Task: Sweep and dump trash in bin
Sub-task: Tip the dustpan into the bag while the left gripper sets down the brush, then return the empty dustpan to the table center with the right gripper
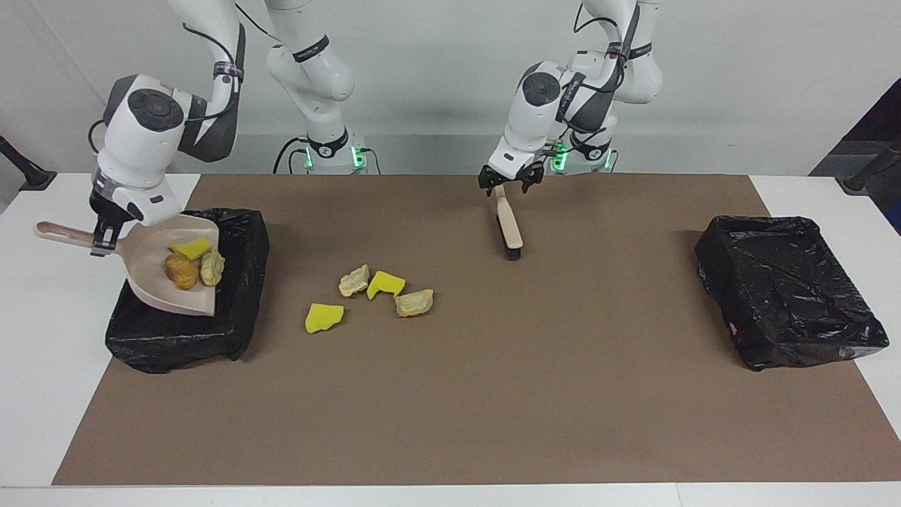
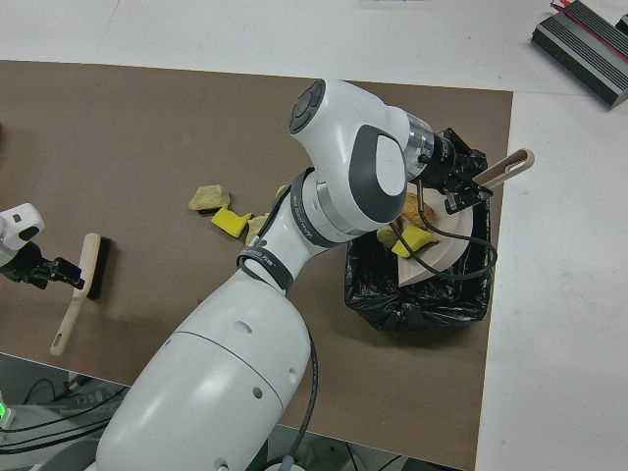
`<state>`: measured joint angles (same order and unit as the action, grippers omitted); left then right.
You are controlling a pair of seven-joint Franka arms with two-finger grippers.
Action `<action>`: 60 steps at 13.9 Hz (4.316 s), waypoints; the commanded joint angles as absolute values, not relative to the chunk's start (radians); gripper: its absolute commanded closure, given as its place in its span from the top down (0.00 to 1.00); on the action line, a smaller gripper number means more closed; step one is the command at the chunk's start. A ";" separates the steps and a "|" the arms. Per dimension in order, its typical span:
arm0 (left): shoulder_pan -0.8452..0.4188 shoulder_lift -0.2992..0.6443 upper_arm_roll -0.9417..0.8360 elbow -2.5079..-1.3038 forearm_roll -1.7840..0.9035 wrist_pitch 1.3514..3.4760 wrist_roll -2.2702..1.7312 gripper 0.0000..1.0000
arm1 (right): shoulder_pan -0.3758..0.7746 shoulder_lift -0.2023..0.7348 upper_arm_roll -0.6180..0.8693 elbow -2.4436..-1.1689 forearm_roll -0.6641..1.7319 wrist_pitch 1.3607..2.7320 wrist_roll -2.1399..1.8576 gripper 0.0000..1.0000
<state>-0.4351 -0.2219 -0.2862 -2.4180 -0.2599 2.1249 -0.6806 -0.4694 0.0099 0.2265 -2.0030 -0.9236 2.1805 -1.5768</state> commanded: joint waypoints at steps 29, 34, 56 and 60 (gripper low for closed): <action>0.290 -0.100 -0.288 -1.865 -0.021 1.718 -0.107 1.00 | -0.232 0.002 0.238 -1.825 -0.685 1.910 -1.038 0.00; 0.247 -0.097 -0.291 -1.859 -0.043 1.724 -0.107 1.00 | -0.046 0.053 0.241 -1.737 -0.494 1.878 -0.604 0.00; 0.008 -0.040 -0.045 -1.772 -0.052 1.686 -0.198 1.00 | 0.546 0.880 0.267 -0.914 -0.226 1.873 0.787 0.00; 0.006 -0.046 -0.017 -1.692 -0.025 1.571 -0.181 1.00 | 0.571 0.919 0.279 -0.914 -0.225 1.875 0.793 0.00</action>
